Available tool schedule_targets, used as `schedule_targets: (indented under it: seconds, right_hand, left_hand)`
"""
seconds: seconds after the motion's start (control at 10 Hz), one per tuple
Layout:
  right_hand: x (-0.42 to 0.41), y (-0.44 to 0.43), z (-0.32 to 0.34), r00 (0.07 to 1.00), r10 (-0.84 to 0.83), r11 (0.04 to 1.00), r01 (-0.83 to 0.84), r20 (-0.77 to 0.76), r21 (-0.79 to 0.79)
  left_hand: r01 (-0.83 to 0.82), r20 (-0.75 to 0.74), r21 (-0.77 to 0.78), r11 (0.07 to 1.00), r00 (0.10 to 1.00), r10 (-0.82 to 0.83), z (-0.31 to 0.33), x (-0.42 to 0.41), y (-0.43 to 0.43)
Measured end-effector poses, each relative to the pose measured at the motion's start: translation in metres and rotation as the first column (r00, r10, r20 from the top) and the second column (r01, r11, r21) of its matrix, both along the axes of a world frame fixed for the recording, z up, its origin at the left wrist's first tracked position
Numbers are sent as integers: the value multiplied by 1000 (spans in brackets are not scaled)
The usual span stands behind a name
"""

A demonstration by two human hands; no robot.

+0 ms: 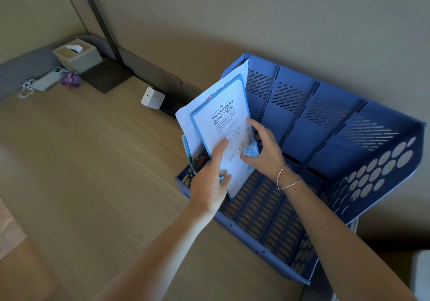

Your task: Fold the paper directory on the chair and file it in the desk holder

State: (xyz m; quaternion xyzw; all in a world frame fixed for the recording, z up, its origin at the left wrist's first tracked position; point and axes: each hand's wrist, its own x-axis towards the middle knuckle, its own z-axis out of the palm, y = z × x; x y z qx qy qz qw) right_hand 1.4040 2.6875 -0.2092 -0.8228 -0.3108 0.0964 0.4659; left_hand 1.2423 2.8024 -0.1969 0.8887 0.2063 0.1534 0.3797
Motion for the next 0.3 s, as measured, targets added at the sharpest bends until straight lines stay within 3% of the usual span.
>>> schedule_targets:
  seconds: [0.3]
  right_hand:
    - [-19,-12,20,998,-46,999,46,32,6]
  left_hand:
    - [35,64,62,997,997,-39,10,-21,4]
